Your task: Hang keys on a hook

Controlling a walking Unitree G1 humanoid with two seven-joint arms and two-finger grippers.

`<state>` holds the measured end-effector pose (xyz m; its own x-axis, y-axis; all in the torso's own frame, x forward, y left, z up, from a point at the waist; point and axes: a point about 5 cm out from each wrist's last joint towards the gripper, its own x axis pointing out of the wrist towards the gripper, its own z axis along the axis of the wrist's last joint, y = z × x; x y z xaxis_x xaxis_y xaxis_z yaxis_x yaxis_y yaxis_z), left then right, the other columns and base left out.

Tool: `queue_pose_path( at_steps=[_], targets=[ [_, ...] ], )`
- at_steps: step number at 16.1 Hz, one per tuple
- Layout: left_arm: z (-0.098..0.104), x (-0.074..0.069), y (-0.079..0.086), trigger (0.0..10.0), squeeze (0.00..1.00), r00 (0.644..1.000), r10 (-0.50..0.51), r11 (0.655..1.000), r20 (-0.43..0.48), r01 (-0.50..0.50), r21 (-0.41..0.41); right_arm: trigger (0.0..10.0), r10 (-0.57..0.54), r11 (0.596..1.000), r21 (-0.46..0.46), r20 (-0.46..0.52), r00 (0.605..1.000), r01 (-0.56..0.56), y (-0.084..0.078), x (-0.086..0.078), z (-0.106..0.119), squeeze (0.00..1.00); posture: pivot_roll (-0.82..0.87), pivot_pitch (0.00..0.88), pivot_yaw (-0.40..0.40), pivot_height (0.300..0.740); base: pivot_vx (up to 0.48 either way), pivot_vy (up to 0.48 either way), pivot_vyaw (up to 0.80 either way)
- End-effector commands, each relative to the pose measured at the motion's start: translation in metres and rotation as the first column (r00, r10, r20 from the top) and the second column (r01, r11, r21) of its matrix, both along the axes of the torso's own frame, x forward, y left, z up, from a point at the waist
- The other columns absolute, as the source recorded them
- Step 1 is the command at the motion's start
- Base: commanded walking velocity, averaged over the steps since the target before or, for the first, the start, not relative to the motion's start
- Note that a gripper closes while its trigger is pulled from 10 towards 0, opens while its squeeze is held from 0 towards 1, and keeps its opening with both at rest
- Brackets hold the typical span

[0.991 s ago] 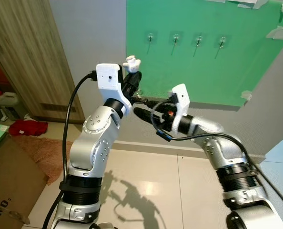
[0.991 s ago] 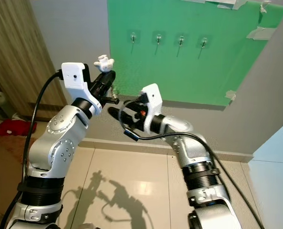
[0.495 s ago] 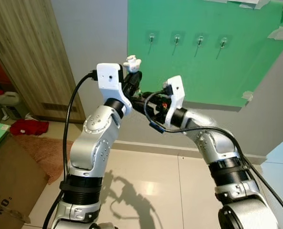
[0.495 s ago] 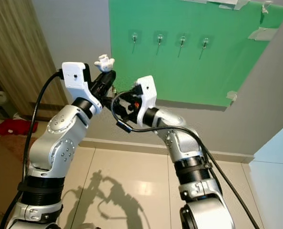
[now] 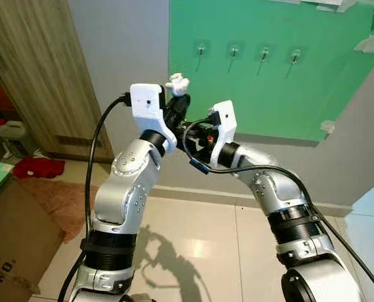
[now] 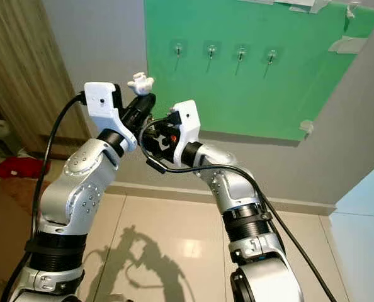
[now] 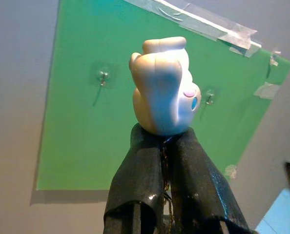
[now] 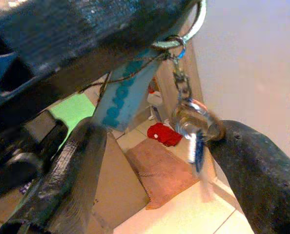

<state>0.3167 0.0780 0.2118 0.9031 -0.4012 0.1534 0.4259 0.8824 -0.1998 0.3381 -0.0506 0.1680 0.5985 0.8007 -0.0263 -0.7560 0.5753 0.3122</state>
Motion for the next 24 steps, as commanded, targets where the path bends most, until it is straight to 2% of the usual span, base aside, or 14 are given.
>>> queue_pose_path(
  at_steps=[1, 6, 7, 11, 14, 24],
  targets=[
    [0.005, -0.001, -0.007, 10.0, 0.0, 0.999, -0.032, 0.999, 0.01, 0.032, 0.003, 10.0, -0.009, 1.0, -0.011, 0.031, 0.999, 0.01, 0.002, 0.003, 0.007, 0.0, 0.03, 0.0, -0.026, 0.74, 0.0, 0.0, 0.0],
    [0.005, -0.002, -0.008, 10.0, 0.0, 0.999, -0.042, 0.999, 0.01, 0.042, 0.0, 10.0, -0.066, 0.998, -0.017, 0.042, 0.997, 0.067, 0.0, 0.01, 0.007, 0.0, 0.03, 0.0, -0.029, 0.74, 0.0, 0.0, 0.0],
    [0.005, -0.002, -0.008, 10.0, 0.0, 0.999, -0.042, 0.999, 0.009, 0.042, -0.001, 0.0, -0.08, 0.997, -0.008, 0.046, 0.996, 0.08, -0.001, 0.012, 0.009, 0.0, 0.03, 0.0, -0.029, 0.74, 0.0, 0.0, 0.0],
    [0.005, -0.001, -0.007, 10.0, 0.0, 0.999, -0.038, 0.999, 0.008, 0.038, 0.001, 0.0, -0.099, 0.995, 0.019, 0.059, 0.993, 0.099, -0.004, 0.014, 0.014, 0.0, 0.03, 0.0, -0.03, 0.74, 0.0, 0.0, 0.0],
    [0.005, -0.001, -0.005, 10.0, 0.0, 1.0, -0.028, 1.0, 0.008, 0.028, 0.004, 0.0, -0.132, 0.991, 0.041, 0.065, 0.989, 0.13, -0.013, 0.016, 0.016, 0.0, 0.03, 0.0, -0.033, 0.74, 0.0, 0.0, 0.0],
    [0.003, 0.001, -0.004, 10.0, 0.0, 1.0, -0.017, 1.0, 0.008, 0.017, 0.026, 0.0, -0.128, 0.991, 0.047, 0.055, 0.99, 0.126, -0.015, 0.013, 0.01, 0.0, 0.04, 0.0, -0.032, 0.74, 0.0, 0.0, 0.0]
  ],
)
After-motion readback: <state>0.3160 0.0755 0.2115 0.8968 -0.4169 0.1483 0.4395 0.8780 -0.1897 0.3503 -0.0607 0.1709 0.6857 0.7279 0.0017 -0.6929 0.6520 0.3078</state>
